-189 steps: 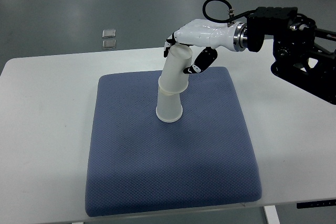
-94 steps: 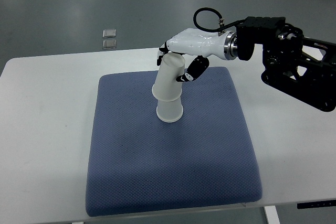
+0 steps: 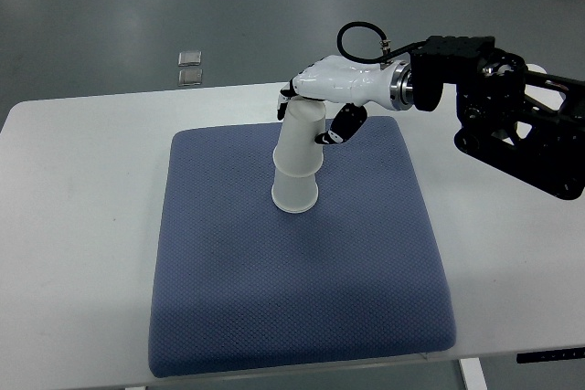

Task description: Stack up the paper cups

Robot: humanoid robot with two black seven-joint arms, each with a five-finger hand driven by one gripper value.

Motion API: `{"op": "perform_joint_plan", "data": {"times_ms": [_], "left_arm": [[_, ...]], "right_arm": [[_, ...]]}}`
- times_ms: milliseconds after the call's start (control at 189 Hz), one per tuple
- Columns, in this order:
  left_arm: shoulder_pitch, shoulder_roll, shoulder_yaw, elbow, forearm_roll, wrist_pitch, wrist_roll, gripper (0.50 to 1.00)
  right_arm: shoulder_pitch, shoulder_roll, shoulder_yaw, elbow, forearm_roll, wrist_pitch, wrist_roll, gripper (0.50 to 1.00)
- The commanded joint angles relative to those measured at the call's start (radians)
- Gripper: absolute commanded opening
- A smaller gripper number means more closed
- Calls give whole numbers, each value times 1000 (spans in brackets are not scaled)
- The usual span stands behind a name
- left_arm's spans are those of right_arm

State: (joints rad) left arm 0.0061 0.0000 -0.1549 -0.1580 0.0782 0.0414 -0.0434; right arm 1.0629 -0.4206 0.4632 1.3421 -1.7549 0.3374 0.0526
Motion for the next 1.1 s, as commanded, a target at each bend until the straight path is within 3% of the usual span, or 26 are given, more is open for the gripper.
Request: {"op": "perform_joint_plan", "data": {"times_ms": [0,688,916,1096], "left_arm": [[0,0,0,0,0,0,0,1000],[0,0,0,0,0,0,0,1000],[0,0,0,0,0,0,-1,1000],[0,0,0,0,0,0,-1,1000]], "right_arm": [[-7,-1,0,0,0,2,3,844],[-27,-7,46,-27,110,0,-3,860],[-156,40,276,-182,353,-32,-62,860],[-241,121,437,-369,497,-136,-94,860]]}}
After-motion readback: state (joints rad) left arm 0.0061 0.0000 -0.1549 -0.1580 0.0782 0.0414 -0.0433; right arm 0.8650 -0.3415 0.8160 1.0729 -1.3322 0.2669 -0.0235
